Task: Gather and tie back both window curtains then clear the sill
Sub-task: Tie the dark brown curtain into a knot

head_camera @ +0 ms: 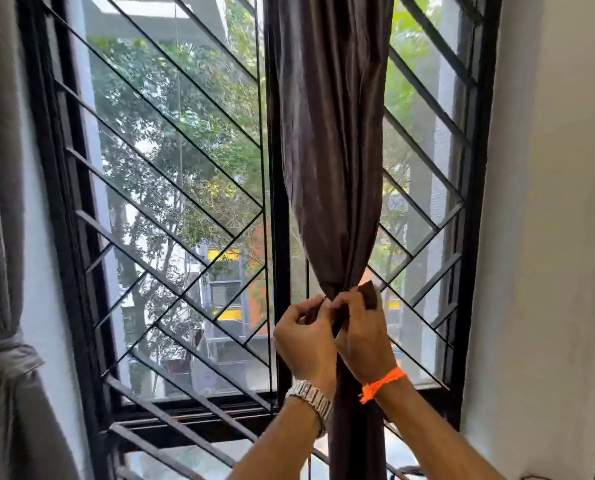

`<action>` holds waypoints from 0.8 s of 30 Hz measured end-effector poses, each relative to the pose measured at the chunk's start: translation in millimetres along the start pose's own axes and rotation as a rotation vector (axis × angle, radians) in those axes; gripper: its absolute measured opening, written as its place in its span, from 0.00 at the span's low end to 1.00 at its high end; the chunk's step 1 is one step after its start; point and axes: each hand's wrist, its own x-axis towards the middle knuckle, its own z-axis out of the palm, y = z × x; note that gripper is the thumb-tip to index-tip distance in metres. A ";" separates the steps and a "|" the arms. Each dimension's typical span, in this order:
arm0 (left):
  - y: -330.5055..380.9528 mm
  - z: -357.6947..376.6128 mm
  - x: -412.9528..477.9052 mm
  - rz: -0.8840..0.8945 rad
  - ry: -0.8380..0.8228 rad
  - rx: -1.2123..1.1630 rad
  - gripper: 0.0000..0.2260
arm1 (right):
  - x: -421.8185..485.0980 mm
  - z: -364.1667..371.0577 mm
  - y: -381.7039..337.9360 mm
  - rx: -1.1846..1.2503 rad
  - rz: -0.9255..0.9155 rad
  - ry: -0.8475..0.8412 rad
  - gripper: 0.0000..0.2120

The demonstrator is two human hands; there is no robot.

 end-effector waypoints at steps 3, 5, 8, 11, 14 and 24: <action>3.7 -5.3 9.7 0.185 -0.074 0.191 0.04 | 10.1 -9.2 1.4 -0.103 -0.061 -0.207 0.16; 4.0 -11.1 20.8 0.297 -0.114 0.305 0.05 | 21.1 -16.2 -2.8 -0.184 -0.155 -0.284 0.11; 6.6 -20.2 36.5 0.437 -0.142 0.409 0.06 | 42.1 -18.4 -8.8 -0.330 -0.261 -0.372 0.11; 9.1 -28.3 51.7 0.511 -0.167 0.436 0.06 | 63.4 -15.9 -18.5 -0.399 -0.315 -0.439 0.16; 12.7 -36.4 64.1 0.572 -0.189 0.456 0.05 | 77.3 -17.7 -34.4 -0.130 -0.214 -0.440 0.23; 20.3 -64.5 102.9 0.975 -0.378 0.654 0.11 | 94.4 11.8 -37.8 0.342 0.369 -0.381 0.10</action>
